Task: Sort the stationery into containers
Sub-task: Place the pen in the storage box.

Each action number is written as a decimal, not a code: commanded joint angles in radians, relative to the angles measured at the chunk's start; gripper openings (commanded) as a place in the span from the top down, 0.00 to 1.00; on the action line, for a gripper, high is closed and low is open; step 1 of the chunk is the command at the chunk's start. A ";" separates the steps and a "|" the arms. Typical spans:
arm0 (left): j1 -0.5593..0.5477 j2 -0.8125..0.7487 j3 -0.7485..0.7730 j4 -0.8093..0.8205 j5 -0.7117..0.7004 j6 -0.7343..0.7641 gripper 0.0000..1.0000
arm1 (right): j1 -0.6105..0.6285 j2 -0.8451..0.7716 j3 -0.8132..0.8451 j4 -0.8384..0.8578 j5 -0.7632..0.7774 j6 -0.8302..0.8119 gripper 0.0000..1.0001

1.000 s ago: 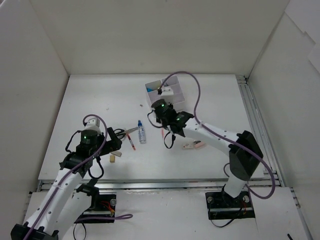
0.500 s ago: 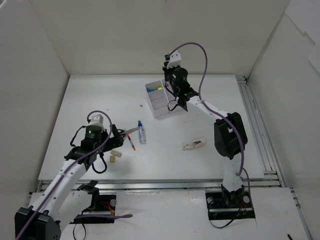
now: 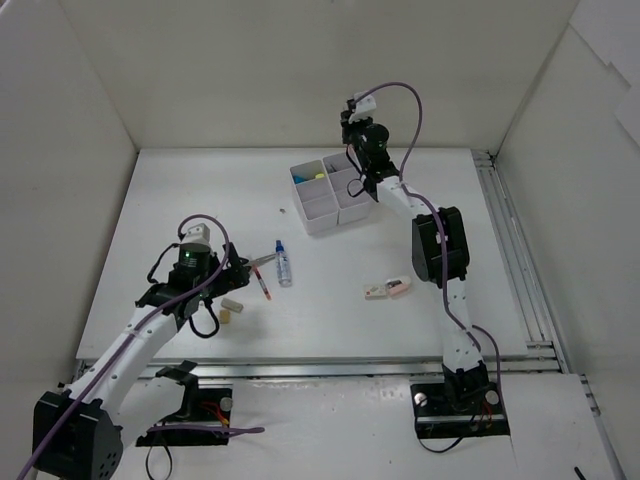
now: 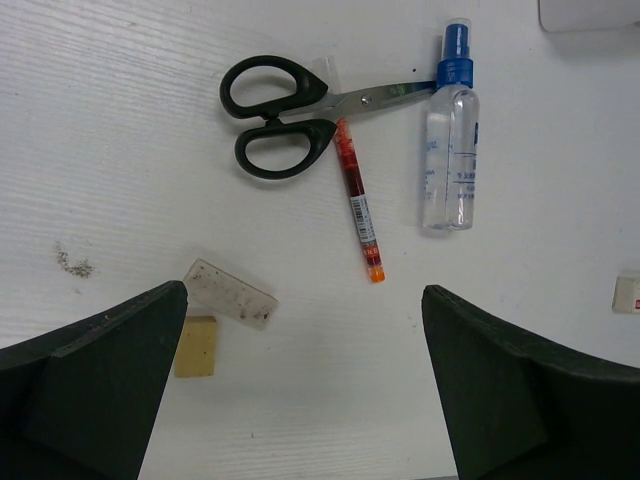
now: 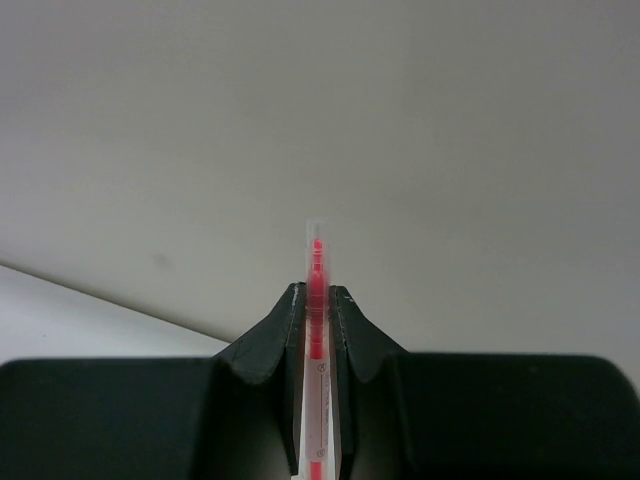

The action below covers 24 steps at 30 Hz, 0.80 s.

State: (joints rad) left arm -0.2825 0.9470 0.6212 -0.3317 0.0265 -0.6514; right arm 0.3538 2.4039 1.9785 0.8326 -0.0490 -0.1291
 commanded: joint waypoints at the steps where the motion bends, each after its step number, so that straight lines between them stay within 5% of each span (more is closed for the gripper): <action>1: -0.015 0.027 0.078 0.036 -0.022 -0.019 0.00 | 0.010 -0.034 0.017 0.187 -0.055 0.031 1.00; 6: -0.024 0.042 0.095 0.020 -0.066 -0.040 0.01 | 0.011 -0.072 -0.130 0.284 -0.066 0.049 0.99; 11: -0.053 0.079 0.117 0.008 -0.097 -0.063 0.01 | 0.011 -0.104 -0.222 0.333 -0.046 0.072 0.81; 13: -0.067 0.094 0.130 -0.009 -0.125 -0.082 0.01 | 0.011 -0.149 -0.248 0.335 -0.069 0.082 0.60; 15: -0.095 0.113 0.147 -0.016 -0.129 -0.083 0.01 | 0.017 -0.212 -0.296 0.336 -0.077 0.071 0.50; 19: -0.121 0.157 0.178 -0.056 -0.157 -0.097 0.01 | 0.045 -0.368 -0.444 0.336 -0.036 0.029 0.02; 24: -0.161 0.245 0.212 -0.069 -0.171 -0.155 0.01 | 0.097 -0.555 -0.641 0.335 0.072 0.031 0.02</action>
State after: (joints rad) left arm -0.4267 1.1587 0.7750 -0.3912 -0.1108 -0.7509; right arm 0.4160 2.0220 1.3838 1.0317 -0.0597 -0.0879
